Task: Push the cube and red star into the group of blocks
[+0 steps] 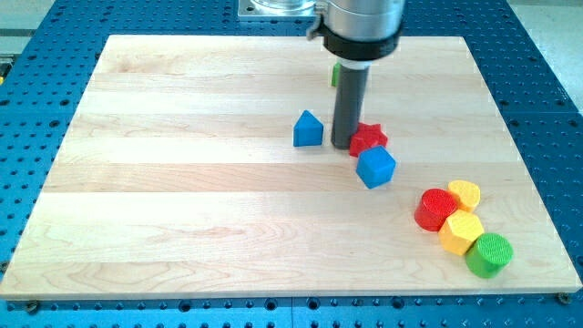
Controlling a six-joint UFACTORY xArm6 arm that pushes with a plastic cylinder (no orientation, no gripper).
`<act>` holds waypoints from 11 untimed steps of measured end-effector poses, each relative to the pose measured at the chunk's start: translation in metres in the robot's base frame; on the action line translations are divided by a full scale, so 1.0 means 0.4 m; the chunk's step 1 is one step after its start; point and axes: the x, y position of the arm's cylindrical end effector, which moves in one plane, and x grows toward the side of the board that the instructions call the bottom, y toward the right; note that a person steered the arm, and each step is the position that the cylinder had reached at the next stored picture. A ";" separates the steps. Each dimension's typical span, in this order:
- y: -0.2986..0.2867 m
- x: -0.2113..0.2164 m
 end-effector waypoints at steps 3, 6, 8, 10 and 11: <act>0.024 0.084; -0.034 0.186; 0.151 0.018; 0.220 0.046; 0.484 0.045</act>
